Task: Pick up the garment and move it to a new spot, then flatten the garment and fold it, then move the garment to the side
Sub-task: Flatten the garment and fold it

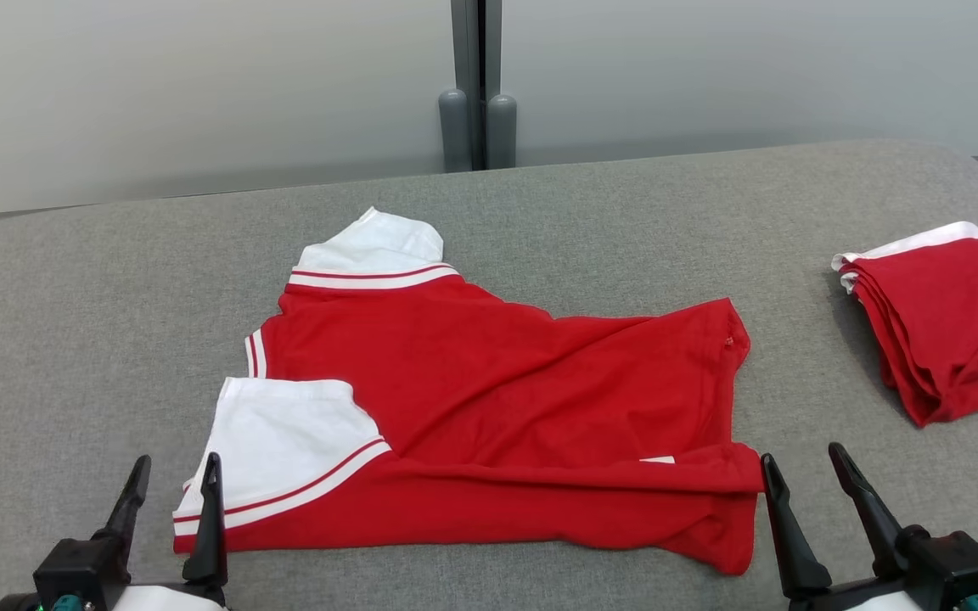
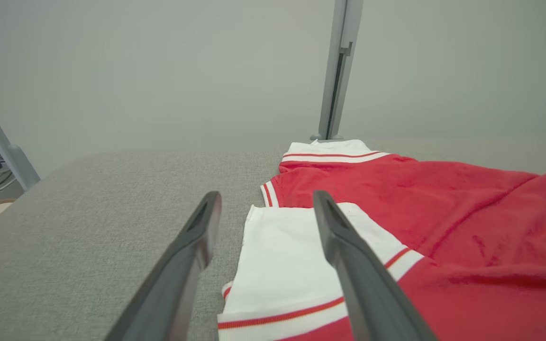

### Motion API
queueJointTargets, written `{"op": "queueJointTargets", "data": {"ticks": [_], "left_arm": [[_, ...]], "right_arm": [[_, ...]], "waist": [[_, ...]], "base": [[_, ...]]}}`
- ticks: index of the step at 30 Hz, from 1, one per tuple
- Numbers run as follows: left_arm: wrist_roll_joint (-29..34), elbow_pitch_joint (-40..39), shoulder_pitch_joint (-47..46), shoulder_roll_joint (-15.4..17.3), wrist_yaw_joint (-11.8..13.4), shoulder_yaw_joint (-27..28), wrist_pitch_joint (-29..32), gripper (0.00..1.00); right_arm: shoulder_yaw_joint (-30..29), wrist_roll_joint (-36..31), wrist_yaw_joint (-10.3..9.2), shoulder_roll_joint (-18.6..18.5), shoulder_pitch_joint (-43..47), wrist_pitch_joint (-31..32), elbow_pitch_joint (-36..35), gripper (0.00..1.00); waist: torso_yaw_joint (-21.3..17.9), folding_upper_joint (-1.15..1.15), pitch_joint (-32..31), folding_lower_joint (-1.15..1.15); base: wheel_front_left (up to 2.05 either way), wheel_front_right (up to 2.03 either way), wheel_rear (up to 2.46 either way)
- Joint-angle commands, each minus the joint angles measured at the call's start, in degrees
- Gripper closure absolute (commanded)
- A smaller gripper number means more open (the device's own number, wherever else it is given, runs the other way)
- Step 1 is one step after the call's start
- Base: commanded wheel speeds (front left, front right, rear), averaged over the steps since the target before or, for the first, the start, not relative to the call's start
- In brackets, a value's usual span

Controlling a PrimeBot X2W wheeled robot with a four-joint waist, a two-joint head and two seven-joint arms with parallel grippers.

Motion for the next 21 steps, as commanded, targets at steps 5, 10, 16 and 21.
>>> {"op": "queueJointTargets", "data": {"ticks": [5, 10, 16, 21], "left_arm": [[-3.53, 7.35, -2.03, -0.98, -3.07, -0.82, 1.95, 0.00], [-6.21, 16.05, -4.29, -1.77, -5.34, -0.55, 2.30, 0.00], [-8.78, 22.87, -7.71, -2.57, -8.25, -0.86, 4.34, 0.00], [-10.08, 25.26, -9.32, -3.21, -10.36, -2.52, 7.12, 1.00]], "right_arm": [[0.63, 0.76, 0.00, -0.47, -0.19, 0.91, 5.50, 0.00], [2.72, 1.37, -0.01, -0.19, -2.24, 0.69, 12.84, 0.00], [4.12, 3.44, -0.01, 0.56, -5.72, 0.14, 21.24, 0.00], [6.52, 4.69, 0.00, 0.95, -7.75, 1.35, 25.73, 0.64]], "waist": [[0.67, 0.00, 1.93, 0.00], [0.89, 0.00, 4.32, 0.00], [1.65, 0.00, 6.30, 0.00], [1.68, 0.00, 6.51, 0.00]], "base": [[0.00, 0.00, 0.00], [0.00, 0.00, 0.00], [0.00, 0.00, 0.00], [0.00, 0.00, 0.00]]}}
